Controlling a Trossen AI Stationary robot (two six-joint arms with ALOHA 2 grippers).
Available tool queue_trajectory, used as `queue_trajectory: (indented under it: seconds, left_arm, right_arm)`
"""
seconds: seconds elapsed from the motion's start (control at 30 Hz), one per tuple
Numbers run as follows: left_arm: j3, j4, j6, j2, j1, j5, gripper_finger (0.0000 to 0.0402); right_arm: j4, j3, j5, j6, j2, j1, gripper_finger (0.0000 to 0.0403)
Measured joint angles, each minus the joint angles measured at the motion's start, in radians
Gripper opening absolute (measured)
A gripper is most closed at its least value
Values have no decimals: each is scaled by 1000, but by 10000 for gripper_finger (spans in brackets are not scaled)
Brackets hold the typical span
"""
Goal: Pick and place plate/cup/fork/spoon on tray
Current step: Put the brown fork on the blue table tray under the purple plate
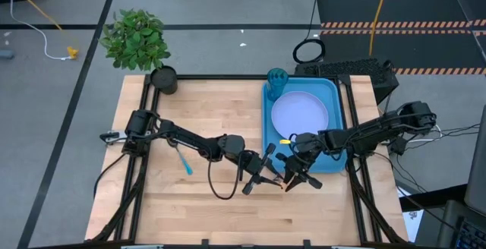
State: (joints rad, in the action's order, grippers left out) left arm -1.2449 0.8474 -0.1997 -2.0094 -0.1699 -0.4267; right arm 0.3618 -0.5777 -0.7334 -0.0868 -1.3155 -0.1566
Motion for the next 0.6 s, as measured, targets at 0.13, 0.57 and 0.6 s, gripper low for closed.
queue_trajectory:
  seconds: [0.13, 0.57, 0.6]
  left_arm:
    - [0, -2, -8, 0, 0, -1, 93]
    - [0, -14, -58, 0, 0, -18, 93]
    - [0, -14, -58, 0, 0, -18, 93]
  right_arm:
    - [0, 0, 0, 0, 0, 0, 38]
    - [0, 0, 0, 4, 0, 0, 38]
    - [0, 0, 0, 5, 0, 0, 38]
